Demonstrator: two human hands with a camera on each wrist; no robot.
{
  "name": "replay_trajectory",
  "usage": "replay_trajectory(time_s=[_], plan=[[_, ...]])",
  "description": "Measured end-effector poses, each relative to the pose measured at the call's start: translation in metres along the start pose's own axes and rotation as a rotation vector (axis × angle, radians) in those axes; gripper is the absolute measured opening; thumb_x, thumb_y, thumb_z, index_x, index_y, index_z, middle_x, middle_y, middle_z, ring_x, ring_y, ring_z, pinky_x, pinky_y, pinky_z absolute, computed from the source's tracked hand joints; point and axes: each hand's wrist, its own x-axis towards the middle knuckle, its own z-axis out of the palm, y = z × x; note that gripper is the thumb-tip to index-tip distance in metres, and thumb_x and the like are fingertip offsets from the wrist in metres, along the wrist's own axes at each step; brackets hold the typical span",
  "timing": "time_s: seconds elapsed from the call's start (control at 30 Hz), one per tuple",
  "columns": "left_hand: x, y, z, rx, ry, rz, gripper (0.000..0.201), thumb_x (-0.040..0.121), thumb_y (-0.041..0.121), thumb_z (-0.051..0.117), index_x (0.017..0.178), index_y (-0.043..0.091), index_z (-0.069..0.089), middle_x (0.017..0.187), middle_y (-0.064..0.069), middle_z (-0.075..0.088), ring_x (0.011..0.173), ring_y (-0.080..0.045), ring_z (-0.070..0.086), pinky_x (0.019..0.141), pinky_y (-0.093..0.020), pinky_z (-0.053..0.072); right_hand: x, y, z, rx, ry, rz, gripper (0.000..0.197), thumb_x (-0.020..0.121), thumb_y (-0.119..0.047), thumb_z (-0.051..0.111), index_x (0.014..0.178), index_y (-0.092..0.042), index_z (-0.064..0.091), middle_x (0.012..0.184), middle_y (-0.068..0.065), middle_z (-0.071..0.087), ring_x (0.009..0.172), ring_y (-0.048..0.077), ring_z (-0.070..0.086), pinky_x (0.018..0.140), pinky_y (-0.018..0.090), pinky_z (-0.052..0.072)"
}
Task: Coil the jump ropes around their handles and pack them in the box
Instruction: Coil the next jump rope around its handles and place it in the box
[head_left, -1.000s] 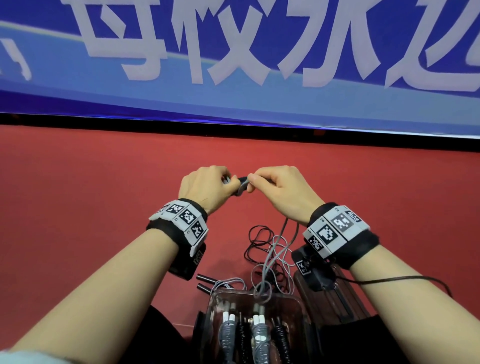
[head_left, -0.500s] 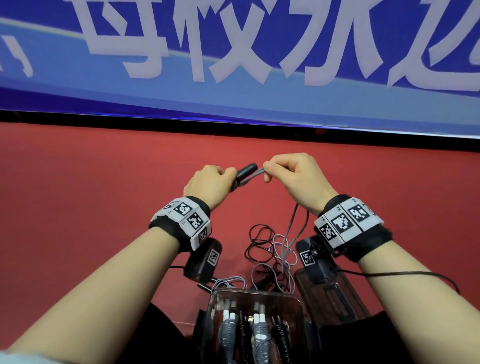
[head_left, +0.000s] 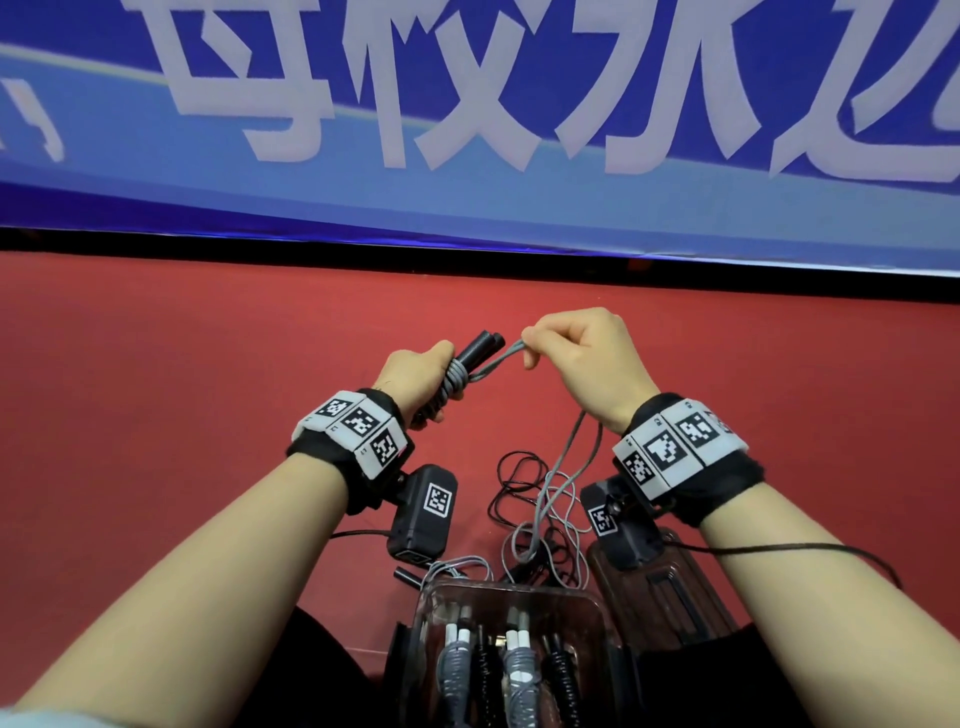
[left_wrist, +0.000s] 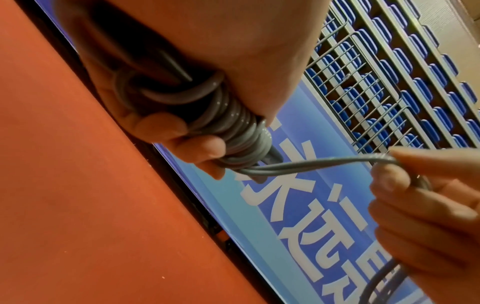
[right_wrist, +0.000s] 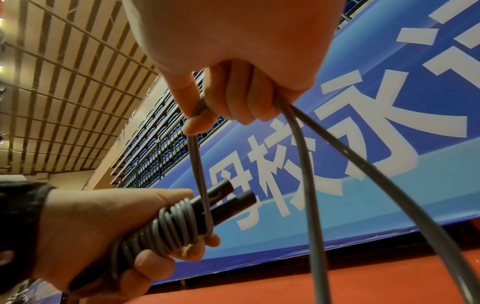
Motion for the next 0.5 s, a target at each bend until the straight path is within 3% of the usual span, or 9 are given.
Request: replay_trajectory(time_s=[0.1, 0.17, 0.23, 0.3, 0.33, 0.43, 0.5], plan=[[-0.005, -0.001, 0.003, 0.202, 0.065, 0.086, 0.036, 0.090, 0.033, 0.043, 0.065, 0.014, 0.062, 0.064, -0.008, 0.062, 0.040, -0.021, 0.053, 0.045, -0.020, 0.038, -0.003, -0.003, 0.005, -0.064, -0.101, -0.042, 0.033, 0.090, -0.022, 0.061, 0.059, -0.014, 0.068, 0.040, -0.007, 0.037, 0.044, 0.008, 0.031, 0.049, 0.022, 0.027], [-0.009, 0.001, 0.006, 0.394, 0.131, 0.168, 0.038, 0.090, 0.039, 0.043, 0.063, 0.017, 0.060, 0.061, -0.004, 0.063, 0.052, -0.024, 0.063, 0.059, -0.029, 0.048, -0.003, -0.003, 0.006, -0.076, -0.131, -0.047, 0.033, 0.091, -0.023, 0.060, 0.060, -0.015, 0.068, 0.038, -0.008, 0.035, 0.043, 0.008, 0.031, 0.049, 0.019, 0.026], [-0.012, 0.003, 0.008, 0.523, 0.153, 0.244, 0.040, 0.090, 0.044, 0.041, 0.066, 0.018, 0.060, 0.064, -0.004, 0.066, 0.064, -0.028, 0.067, 0.068, -0.032, 0.051, -0.001, -0.002, 0.005, -0.047, -0.131, -0.049, 0.034, 0.093, -0.023, 0.059, 0.060, -0.017, 0.068, 0.043, -0.010, 0.045, 0.045, 0.006, 0.036, 0.051, 0.019, 0.031], [-0.017, 0.005, 0.010, 0.637, 0.157, 0.363, 0.042, 0.092, 0.046, 0.040, 0.069, 0.017, 0.061, 0.067, -0.005, 0.067, 0.069, -0.030, 0.064, 0.067, -0.033, 0.048, 0.003, 0.001, 0.003, 0.009, -0.114, -0.036, 0.036, 0.094, -0.024, 0.057, 0.061, -0.019, 0.067, 0.055, -0.007, 0.060, 0.053, 0.007, 0.049, 0.059, 0.021, 0.039], [-0.020, 0.005, 0.011, 0.688, 0.151, 0.440, 0.043, 0.093, 0.045, 0.039, 0.070, 0.016, 0.061, 0.067, -0.004, 0.066, 0.069, -0.030, 0.061, 0.066, -0.033, 0.046, 0.004, 0.004, 0.001, 0.026, -0.103, -0.019, 0.036, 0.095, -0.025, 0.056, 0.061, -0.019, 0.067, 0.055, -0.006, 0.060, 0.054, 0.008, 0.049, 0.059, 0.023, 0.039], [-0.029, 0.008, 0.013, 0.730, 0.091, 0.625, 0.052, 0.099, 0.044, 0.028, 0.066, 0.014, 0.055, 0.066, -0.005, 0.063, 0.066, -0.029, 0.056, 0.065, -0.034, 0.043, 0.008, 0.013, -0.006, 0.036, -0.085, 0.037, 0.038, 0.096, -0.034, 0.055, 0.062, -0.021, 0.066, 0.048, -0.006, 0.039, 0.050, 0.012, 0.035, 0.056, 0.027, 0.031], [-0.034, 0.011, 0.014, 0.673, 0.003, 0.644, 0.066, 0.098, 0.052, 0.016, 0.069, 0.016, 0.062, 0.064, -0.003, 0.061, 0.065, -0.025, 0.055, 0.064, -0.034, 0.040, 0.010, 0.020, -0.010, 0.058, -0.100, 0.056, 0.039, 0.095, -0.038, 0.054, 0.063, -0.021, 0.066, 0.051, -0.002, 0.033, 0.052, 0.014, 0.032, 0.060, 0.031, 0.030]])
